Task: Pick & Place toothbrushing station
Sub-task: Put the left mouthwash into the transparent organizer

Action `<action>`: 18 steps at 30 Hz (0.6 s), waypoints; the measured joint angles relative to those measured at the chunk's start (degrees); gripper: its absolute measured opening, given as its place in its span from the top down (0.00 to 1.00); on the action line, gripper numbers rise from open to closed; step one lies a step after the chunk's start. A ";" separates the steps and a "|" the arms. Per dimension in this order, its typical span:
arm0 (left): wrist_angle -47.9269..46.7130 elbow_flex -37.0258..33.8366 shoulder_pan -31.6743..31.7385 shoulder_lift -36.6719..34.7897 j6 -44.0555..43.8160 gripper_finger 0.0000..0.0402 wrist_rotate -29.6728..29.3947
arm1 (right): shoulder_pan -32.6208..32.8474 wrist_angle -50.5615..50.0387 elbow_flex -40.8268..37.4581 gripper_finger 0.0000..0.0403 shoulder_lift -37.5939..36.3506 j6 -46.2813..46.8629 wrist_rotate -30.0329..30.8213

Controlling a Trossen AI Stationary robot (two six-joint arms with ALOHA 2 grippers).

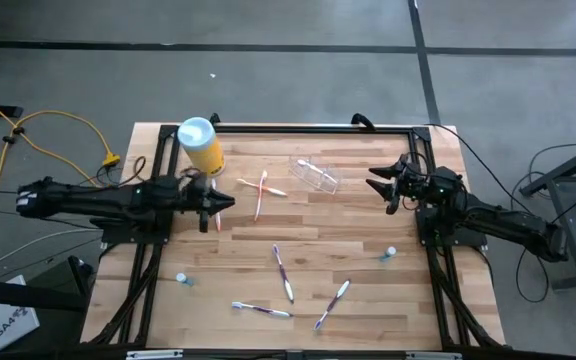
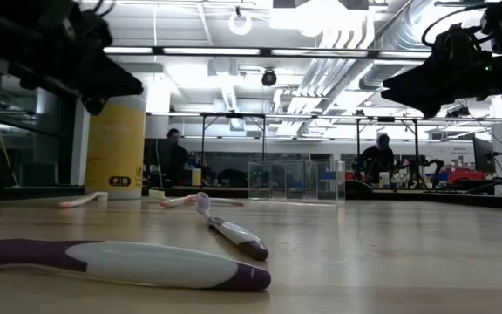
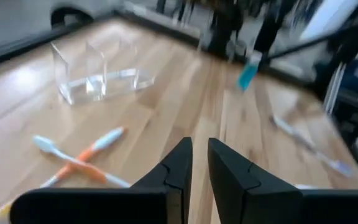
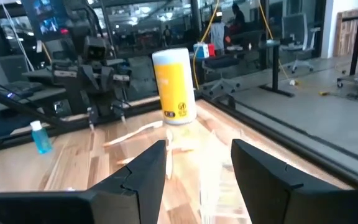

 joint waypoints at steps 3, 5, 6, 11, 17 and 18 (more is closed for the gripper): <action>-7.98 6.32 -0.84 5.23 0.19 0.88 -1.72 | 0.00 -0.33 0.10 0.57 -0.01 0.03 -0.01; -10.70 9.27 -2.09 8.25 1.17 0.88 -2.23 | 0.00 -0.94 0.12 0.57 -0.01 0.05 -0.01; -10.92 10.43 -3.03 9.39 1.88 0.88 -2.19 | 0.00 -1.05 0.12 0.57 -0.01 0.05 -0.02; -10.90 14.60 -9.18 13.58 7.52 0.88 -4.04 | 0.00 -1.09 0.12 0.57 -0.01 0.03 -0.03; -14.43 17.10 -16.67 15.76 9.42 0.88 -6.27 | 0.00 -1.14 0.17 0.57 -0.01 1.73 -2.79; -15.02 17.25 -17.78 15.75 7.60 0.88 -7.94 | 0.00 -1.16 0.19 0.57 -0.01 2.10 -3.35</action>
